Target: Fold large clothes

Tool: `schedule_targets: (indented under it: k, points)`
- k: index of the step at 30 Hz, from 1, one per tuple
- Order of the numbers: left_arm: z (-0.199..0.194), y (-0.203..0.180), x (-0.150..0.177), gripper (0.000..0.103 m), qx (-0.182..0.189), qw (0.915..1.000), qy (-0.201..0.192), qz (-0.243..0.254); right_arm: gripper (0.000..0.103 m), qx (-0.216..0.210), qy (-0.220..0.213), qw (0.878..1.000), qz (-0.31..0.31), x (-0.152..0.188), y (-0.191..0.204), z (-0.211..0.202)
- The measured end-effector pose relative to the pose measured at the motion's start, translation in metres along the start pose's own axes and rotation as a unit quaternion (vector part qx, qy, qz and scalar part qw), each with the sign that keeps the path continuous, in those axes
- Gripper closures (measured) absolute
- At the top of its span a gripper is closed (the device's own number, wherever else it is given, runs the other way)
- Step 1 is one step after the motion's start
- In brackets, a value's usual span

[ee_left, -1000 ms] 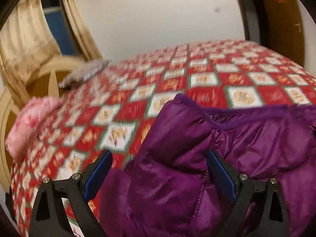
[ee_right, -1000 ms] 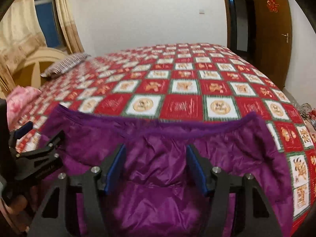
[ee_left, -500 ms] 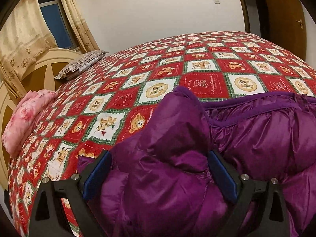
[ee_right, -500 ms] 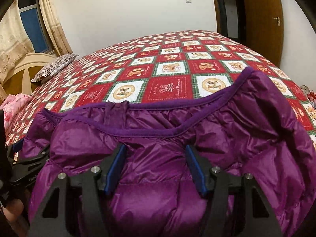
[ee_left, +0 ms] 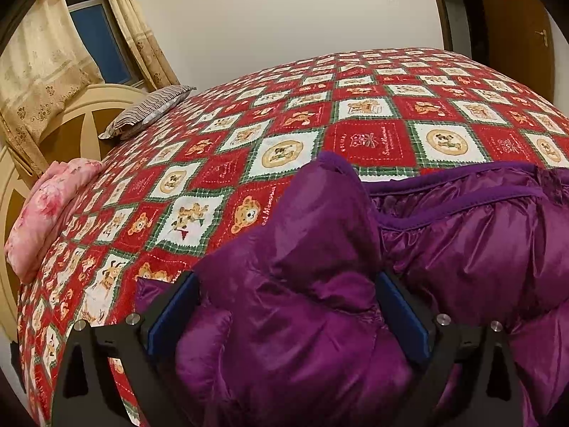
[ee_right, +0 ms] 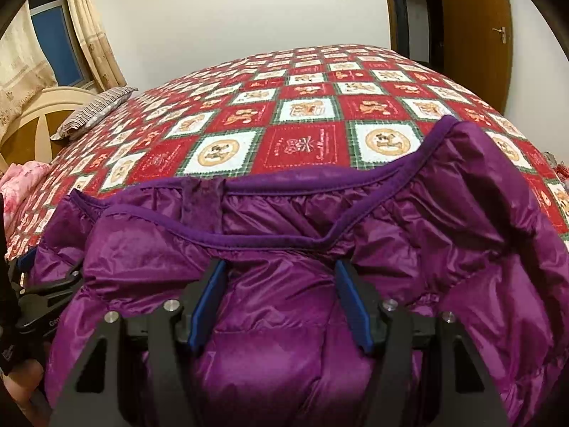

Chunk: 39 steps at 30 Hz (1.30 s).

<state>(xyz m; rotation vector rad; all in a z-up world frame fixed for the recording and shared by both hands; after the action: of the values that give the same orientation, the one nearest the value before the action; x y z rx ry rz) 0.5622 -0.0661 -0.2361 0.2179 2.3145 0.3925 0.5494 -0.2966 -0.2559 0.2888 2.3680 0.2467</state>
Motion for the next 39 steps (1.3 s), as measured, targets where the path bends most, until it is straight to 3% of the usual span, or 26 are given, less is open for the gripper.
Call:
schedule_targets:
  k: [17,21,23,26,29,33,39]
  points:
    - [0.002,-0.001,0.0,0.003,-0.002,1.0,0.001,0.003,0.035,0.015,0.009,1.0,-0.012,0.001,0.004,0.005]
    - [0.002,0.003,-0.003,0.003,-0.002,0.9998,0.021,0.004,0.035,0.024,0.014,0.999,-0.019,0.001,0.005,0.007]
    - [-0.011,0.01,-0.006,0.003,0.003,0.9994,0.031,-0.017,0.035,0.031,0.021,0.999,-0.029,-0.001,0.007,0.004]
    - [-0.059,0.016,-0.014,0.003,0.051,0.997,-0.015,-0.056,0.036,0.028,-0.014,0.999,-0.021,-0.001,0.008,-0.029]
    - [-0.088,0.004,-0.012,0.003,0.071,0.9953,-0.042,-0.052,0.036,0.012,-0.044,0.999,-0.025,0.008,0.017,-0.063]
    - [-0.075,-0.027,0.007,0.003,0.043,0.9988,-0.021,-0.007,0.035,0.027,-0.033,0.998,-0.046,0.032,0.024,-0.067]
    - [-0.057,-0.035,0.022,0.003,0.034,0.9993,-0.012,-0.013,0.031,0.032,-0.034,0.997,-0.061,0.049,0.021,-0.051]
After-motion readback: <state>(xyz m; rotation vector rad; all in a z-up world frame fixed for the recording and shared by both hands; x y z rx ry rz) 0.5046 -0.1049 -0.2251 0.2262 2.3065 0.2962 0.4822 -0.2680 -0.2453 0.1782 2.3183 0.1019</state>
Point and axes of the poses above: each gripper's, at about its wrist camera, not at the fingertips, and z roughly the way its jaws point, y to its left, x to its underside, the point moved 5 cm from there along z, roughly the way its jaws point, and after that the axes turned 5 degrees about z, right-handed, at the moved point
